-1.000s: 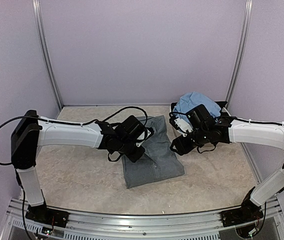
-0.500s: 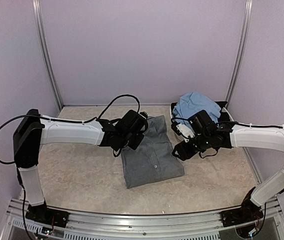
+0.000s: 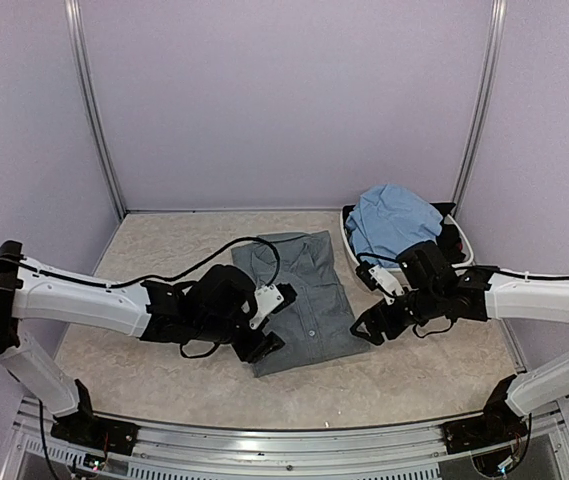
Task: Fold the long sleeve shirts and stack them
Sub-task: Pick up the 2/3-rectangle-folded shirt from the center of the board.
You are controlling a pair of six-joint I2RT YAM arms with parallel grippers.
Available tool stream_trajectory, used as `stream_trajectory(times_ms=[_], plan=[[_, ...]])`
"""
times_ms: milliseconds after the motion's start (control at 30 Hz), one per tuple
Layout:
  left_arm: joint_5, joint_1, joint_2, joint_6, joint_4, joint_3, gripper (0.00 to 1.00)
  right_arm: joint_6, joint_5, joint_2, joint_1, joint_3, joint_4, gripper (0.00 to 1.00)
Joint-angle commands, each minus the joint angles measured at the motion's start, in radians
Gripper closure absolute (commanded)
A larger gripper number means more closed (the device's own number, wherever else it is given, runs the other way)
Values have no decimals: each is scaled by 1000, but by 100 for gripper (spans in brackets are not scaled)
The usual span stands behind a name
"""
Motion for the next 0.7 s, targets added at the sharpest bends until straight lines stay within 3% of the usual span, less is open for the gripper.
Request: stream_trajectory(times_ms=[0,433,533,667], plan=[[68,-95,0,112,47,-56,38,109,-38,31,6,-26,33,21],[-253,-173,201,198,-88,13,40,128,-110,5,7,-54,80,21],[-272,-175,245,202,-97,30,51,128,-122,20,7,-59,86,22],[-263,-191,266,200,-140,30,80,120,-102,-2,7,-63,57,23]])
